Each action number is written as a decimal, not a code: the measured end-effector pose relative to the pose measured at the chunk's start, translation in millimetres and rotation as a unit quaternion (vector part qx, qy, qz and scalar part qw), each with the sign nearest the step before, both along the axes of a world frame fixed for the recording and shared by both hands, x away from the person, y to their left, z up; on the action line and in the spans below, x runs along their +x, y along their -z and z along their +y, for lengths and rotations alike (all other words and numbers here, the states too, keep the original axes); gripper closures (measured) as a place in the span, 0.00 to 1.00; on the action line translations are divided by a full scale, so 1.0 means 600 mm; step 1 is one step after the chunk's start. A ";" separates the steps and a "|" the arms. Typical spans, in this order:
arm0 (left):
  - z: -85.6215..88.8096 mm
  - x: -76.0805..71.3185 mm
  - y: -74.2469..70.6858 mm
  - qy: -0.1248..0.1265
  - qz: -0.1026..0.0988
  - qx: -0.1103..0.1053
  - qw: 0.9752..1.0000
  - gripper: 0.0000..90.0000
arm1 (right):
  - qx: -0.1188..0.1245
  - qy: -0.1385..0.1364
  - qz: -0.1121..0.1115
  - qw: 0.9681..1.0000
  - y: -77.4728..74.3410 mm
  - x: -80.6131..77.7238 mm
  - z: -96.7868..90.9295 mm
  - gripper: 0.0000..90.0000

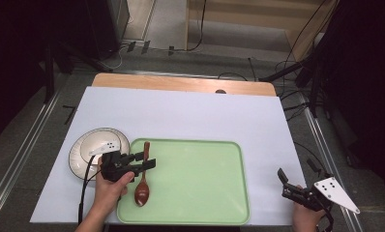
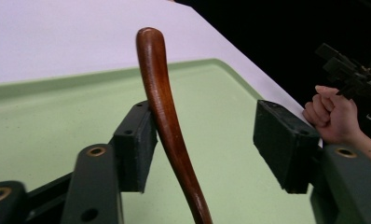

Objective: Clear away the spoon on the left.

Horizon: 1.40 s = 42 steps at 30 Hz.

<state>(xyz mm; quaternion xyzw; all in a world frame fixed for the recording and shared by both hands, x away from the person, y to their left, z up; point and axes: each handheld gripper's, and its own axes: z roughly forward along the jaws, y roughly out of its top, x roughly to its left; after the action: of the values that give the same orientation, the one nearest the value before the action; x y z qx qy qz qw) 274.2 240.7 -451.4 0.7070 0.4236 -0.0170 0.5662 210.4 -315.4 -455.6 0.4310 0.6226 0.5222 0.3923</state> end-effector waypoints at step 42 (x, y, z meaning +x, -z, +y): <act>-0.029 0.009 0.001 0.028 0.027 0.119 0.992 0.00 | 0.000 0.002 0.000 1.000 0.000 0.000 0.000 0.00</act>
<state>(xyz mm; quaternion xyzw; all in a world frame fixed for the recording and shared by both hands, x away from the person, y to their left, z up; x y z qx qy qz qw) 279.5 223.1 -452.2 0.7802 0.4177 -0.0022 0.4657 210.6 -315.3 -455.6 0.4325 0.6220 0.5210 0.3933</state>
